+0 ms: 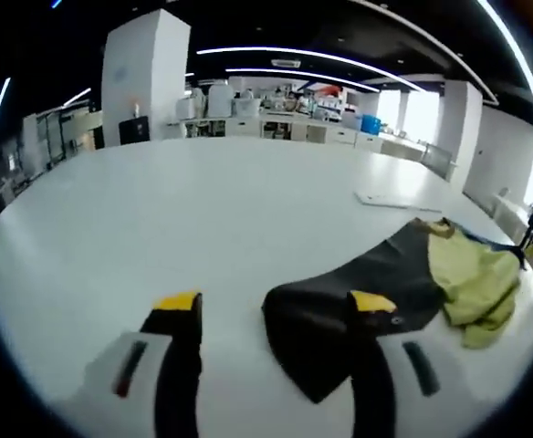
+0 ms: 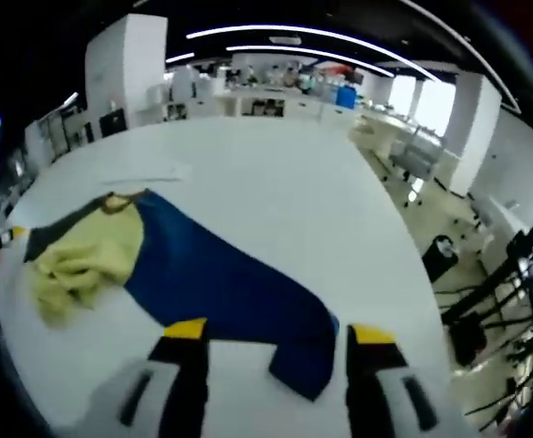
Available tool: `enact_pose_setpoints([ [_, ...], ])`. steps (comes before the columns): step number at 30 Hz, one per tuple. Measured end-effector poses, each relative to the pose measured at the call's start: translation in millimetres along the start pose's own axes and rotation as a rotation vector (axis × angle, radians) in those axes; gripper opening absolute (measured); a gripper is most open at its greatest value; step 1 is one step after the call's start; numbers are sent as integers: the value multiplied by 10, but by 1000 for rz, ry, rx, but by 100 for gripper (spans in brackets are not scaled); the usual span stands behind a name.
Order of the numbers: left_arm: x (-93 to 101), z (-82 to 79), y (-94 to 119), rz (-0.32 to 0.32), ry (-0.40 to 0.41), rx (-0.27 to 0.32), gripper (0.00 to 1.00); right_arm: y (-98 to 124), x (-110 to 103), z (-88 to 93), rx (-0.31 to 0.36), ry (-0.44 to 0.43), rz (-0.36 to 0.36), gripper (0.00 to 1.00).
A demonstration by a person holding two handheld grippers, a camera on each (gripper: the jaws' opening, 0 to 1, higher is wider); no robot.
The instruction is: Fold the garment on the visible template until the final outline fits inside the template.
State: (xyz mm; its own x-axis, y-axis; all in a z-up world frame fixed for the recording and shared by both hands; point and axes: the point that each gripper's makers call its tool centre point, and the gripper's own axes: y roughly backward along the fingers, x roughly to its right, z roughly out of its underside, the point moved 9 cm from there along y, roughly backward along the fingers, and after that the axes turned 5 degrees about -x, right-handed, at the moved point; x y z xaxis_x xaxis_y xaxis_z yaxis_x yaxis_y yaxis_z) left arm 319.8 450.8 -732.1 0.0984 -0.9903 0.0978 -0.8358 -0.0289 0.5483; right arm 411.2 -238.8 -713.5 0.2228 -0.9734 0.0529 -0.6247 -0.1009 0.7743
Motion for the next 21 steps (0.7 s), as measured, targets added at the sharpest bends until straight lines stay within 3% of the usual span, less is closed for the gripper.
enact_pose_setpoints([
  [1, 1, -27, -64, 19, -4, 3, 67, 34, -67, 5, 3, 13, -20, 63],
  [6, 194, 0, 127, 81, -39, 13, 74, 97, -301, 54, 18, 42, -75, 67],
  [9, 359, 31, 222, 129, -63, 25, 79, 72, -469, 124, 4, 60, -142, 73],
  [18, 740, 156, 357, 263, -118, -4, 91, 53, -971, 196, 18, 113, -245, 89],
  [21, 867, 245, 388, 303, -132, -23, 94, 25, -1096, 204, 21, 131, -274, 88],
])
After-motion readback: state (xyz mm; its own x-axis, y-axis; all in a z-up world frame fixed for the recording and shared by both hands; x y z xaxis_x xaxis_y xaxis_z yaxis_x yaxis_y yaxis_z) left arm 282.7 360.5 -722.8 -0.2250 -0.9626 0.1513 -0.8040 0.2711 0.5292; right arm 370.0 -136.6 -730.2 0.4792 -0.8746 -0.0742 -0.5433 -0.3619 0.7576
